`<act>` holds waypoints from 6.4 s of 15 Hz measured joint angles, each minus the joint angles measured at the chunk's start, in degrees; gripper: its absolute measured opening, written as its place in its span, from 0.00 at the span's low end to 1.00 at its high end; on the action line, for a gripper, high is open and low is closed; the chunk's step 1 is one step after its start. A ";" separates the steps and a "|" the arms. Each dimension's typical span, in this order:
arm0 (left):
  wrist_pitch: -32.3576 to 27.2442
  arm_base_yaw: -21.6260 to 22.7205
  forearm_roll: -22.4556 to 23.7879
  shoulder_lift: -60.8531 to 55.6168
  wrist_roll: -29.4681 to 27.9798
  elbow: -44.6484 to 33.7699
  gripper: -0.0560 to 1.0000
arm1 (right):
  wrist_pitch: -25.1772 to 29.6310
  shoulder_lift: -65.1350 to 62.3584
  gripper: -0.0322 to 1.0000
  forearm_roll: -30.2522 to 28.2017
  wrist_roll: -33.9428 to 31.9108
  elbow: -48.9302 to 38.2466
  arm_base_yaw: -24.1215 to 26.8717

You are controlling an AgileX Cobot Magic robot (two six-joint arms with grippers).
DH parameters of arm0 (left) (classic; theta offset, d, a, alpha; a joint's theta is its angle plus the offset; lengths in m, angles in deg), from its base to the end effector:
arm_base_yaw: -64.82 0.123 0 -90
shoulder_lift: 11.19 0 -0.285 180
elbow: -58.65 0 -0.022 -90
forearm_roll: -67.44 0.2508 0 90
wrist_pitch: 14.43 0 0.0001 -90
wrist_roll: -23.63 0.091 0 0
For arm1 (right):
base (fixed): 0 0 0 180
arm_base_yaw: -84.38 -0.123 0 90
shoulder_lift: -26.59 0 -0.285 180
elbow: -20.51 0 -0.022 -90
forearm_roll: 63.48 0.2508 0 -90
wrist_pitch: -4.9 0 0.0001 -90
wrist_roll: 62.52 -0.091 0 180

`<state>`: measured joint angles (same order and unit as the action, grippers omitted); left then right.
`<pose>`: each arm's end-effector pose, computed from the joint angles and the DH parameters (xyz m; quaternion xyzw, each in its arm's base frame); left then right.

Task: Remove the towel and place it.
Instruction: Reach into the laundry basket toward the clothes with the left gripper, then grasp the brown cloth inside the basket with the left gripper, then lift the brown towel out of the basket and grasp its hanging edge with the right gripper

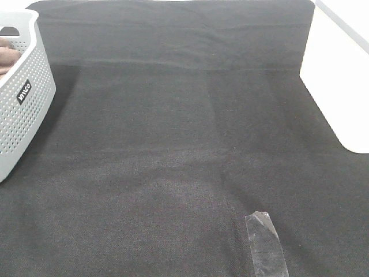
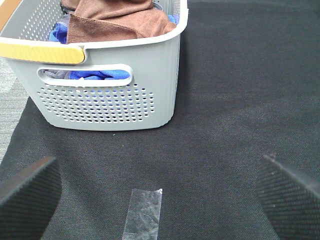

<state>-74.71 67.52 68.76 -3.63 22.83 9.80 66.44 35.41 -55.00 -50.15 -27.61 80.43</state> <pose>-0.0046 0.0016 0.2766 -0.0264 0.8508 0.0202 0.5245 -0.0048 0.0115 0.2792 -0.1246 0.8479 0.0362 0.5141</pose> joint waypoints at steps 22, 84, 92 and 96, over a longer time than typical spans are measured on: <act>0.00 0.00 -1.89 0.00 2.29 0.00 0.99 | 0.00 0.00 0.76 0.00 0.00 0.00 0.00; -9.11 -9.05 15.58 94.54 34.84 78.04 0.05 | -0.17 0.00 0.76 0.00 0.00 0.00 0.00; -8.48 -23.43 17.99 85.94 31.17 83.42 0.05 | -20.00 16.33 0.76 25.04 20.28 0.97 0.00; -6.13 -36.84 18.96 86.34 29.45 86.23 0.05 | -18.16 39.02 0.76 62.91 63.77 0.97 0.00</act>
<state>-80.84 30.67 87.73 82.71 52.28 96.03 48.27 74.42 7.91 13.62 -26.63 80.43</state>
